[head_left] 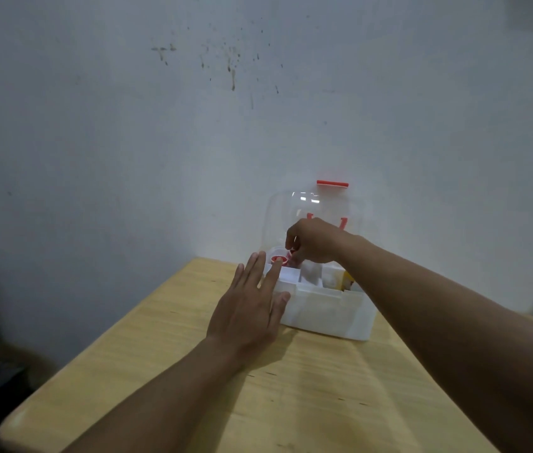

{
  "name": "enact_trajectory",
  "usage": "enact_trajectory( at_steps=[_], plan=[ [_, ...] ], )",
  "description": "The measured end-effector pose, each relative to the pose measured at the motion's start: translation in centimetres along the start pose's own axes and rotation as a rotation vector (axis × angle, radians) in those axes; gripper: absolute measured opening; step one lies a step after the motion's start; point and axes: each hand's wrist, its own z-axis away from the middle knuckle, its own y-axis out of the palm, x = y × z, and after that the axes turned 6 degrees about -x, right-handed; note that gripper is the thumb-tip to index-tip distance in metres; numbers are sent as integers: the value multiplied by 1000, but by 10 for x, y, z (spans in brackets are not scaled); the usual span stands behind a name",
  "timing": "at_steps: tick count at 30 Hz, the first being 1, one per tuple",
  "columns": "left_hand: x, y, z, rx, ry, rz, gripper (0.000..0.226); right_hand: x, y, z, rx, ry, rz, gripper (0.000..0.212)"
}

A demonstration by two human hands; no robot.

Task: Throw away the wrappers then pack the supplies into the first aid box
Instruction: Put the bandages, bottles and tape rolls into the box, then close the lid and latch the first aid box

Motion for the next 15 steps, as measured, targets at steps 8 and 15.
enact_trajectory(
  at_steps=[8, 15],
  plan=[
    [-2, -3, -1, 7, -9, 9, 64, -2, 0, 3, -20, -23, -44, 34],
    [-8, -15, -35, -9, -43, 81, 54, -16, -38, 20, -248, 57, -62, 36]
  ],
)
